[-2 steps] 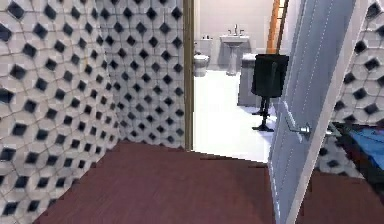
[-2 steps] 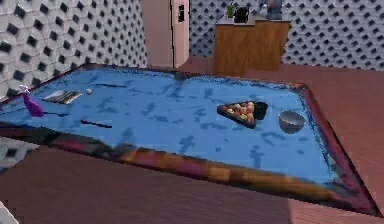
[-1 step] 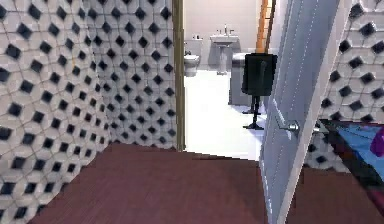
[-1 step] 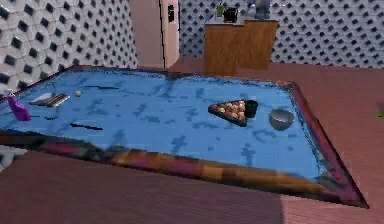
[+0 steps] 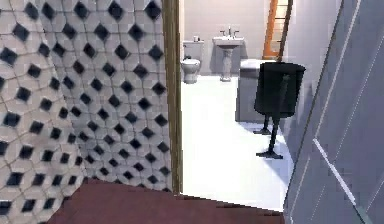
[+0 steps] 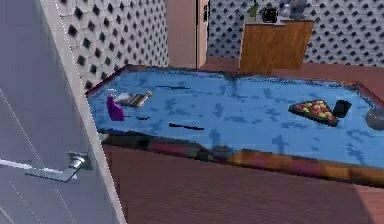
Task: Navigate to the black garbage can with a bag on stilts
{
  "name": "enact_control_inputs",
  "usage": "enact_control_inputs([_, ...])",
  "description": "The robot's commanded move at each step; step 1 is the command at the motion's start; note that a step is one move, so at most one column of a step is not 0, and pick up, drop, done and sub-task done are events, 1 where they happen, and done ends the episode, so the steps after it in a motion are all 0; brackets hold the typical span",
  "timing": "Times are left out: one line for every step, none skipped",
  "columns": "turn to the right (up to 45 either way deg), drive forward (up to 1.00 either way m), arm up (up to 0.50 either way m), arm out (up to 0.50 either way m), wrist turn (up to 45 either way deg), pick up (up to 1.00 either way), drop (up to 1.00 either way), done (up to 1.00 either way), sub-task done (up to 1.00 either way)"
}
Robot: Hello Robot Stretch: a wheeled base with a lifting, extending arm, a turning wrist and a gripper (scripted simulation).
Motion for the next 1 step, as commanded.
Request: enact_control_inputs([-9.0,0.0,0.0,0.0,0.0,0.0,0.0,0.0,0.0])
